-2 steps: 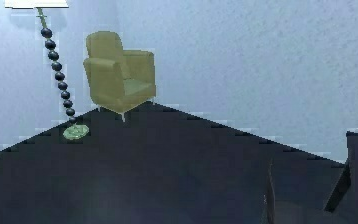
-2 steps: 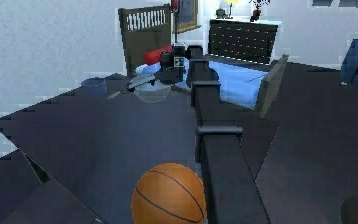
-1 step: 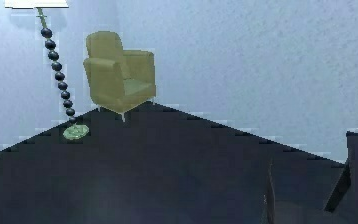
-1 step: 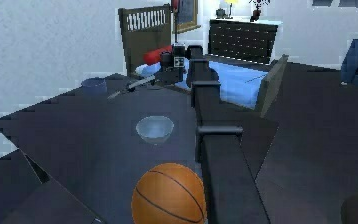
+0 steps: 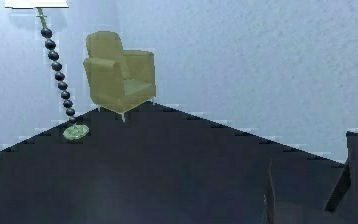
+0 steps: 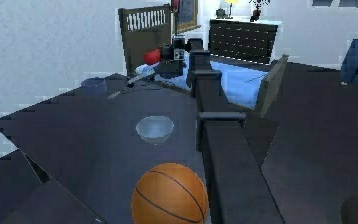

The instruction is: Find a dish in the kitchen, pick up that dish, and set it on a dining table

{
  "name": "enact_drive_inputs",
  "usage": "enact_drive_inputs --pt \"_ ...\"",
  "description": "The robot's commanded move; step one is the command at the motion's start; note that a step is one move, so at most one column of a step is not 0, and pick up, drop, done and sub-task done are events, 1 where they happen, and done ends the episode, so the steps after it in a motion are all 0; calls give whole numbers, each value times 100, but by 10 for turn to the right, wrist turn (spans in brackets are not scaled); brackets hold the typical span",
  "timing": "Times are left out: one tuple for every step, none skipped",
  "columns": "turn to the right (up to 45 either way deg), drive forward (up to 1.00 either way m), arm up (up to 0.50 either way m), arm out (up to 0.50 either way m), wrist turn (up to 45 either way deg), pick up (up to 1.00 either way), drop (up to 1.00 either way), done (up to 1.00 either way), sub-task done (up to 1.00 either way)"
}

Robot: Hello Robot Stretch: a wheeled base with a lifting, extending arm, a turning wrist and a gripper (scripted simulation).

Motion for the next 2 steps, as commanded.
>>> enact_drive_inputs --pt "0 0 0 -8 0 0 0 0 0" --pt "0 0 0 0 0 0 0 100 0"
